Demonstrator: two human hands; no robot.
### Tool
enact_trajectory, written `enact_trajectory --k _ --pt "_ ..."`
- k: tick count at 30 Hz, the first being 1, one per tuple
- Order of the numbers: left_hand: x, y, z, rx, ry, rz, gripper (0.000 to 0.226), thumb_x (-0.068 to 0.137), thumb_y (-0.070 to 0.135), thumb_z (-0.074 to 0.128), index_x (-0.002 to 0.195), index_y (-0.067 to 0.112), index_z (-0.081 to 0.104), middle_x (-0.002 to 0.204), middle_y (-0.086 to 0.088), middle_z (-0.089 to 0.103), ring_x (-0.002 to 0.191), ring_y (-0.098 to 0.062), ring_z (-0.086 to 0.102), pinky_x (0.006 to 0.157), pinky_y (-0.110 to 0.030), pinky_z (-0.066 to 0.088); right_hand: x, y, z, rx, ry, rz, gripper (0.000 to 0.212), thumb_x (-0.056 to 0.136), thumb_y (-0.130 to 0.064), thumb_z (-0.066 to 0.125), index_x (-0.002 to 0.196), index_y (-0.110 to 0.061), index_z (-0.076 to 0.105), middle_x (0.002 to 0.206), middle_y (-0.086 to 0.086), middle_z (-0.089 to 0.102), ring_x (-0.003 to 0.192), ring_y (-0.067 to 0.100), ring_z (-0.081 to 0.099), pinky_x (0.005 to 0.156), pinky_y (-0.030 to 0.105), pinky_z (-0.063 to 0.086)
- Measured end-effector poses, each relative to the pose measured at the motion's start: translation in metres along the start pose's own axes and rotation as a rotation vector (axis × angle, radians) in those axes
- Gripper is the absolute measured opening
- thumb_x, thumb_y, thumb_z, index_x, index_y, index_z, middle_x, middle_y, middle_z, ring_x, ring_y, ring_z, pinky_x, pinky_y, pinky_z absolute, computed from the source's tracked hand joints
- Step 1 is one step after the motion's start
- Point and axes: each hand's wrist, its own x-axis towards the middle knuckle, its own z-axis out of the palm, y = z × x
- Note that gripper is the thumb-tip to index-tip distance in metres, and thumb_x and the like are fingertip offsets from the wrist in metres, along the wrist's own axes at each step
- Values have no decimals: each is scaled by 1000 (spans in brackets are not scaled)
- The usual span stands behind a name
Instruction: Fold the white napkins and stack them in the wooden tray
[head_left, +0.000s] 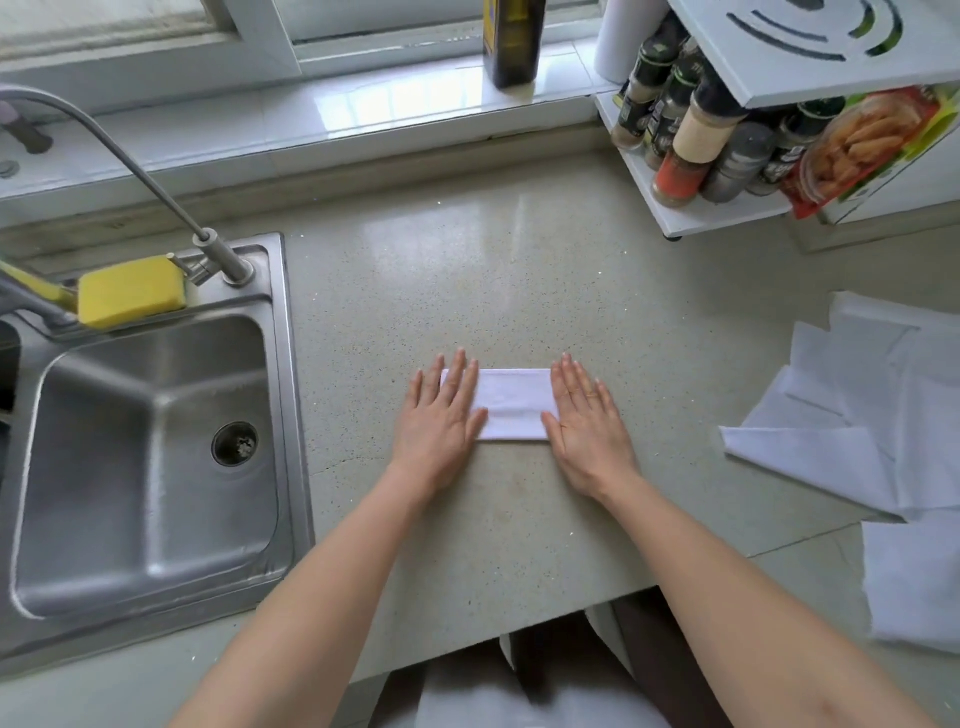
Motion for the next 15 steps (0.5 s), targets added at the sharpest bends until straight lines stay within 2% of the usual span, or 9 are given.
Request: enact_trajectory --k 1,3,4,5,7,10,11,13,15 --pt "2 0 -6 36 -2 0 59 102 45 10 152 19 -7 158 2 -14 147 -20 -8 120 -38 -2 -2 4 -4 6 -11 24 59 103 -32 21 151 -12 -9 159 1 -14 146 13 -12 118 29 -8" --pt "7 4 -21 47 76 -23 49 104 33 24 150 14 22 157 -7 20 141 -26 24 112 -37 23 -1 7 -15 8 3 49 54 103 -18 25 152 -7 6 160 7 2 147 19 5 118 30 7" --pt "9 6 -28 6 128 -49 41 103 28 31 140 13 37 146 -9 36 128 -26 38 101 -35 34 1 7 -22 7 37 50 50 101 -12 29 149 -4 19 157 11 16 143 24 18 114 31 18" --pt "12 9 -34 -55 156 -93 33 100 25 38 129 12 46 133 -9 46 115 -25 45 90 -33 39 6 7 -27 5 65 43 43 98 -7 33 141 -3 32 148 13 31 133 27 31 105 30 28" --pt "19 13 -45 -208 115 -237 26 93 22 47 117 11 52 117 -9 53 103 -24 49 82 -31 39 17 6 -39 18 59 46 33 93 -4 39 126 -4 42 130 13 43 115 27 40 90 30 35" --pt "27 20 -54 -344 -41 -435 20 89 21 53 103 11 62 105 -12 65 92 -28 57 75 -33 44 36 11 -55 121 -93 163 32 92 -10 46 123 -1 43 123 15 47 112 29 46 87 35 40" --pt "26 23 -53 -381 -71 -468 17 89 21 53 97 10 64 101 -12 66 86 -28 57 71 -31 44 41 13 -59 142 -155 170 27 92 -11 48 117 -2 46 115 15 50 107 30 49 80 35 42" --pt "16 29 -47 -492 -60 -513 17 89 21 55 96 9 64 97 -11 66 82 -26 57 67 -29 42 45 18 -62 119 -244 128 2 89 -9 48 88 -9 49 88 9 51 86 27 51 57 28 36" --pt "1 33 -41 -638 67 -555 18 91 22 55 102 7 60 98 -6 63 84 -23 55 67 -28 38 47 18 -61 158 -248 69 17 85 -7 48 70 -13 42 71 5 45 74 25 47 49 28 27"
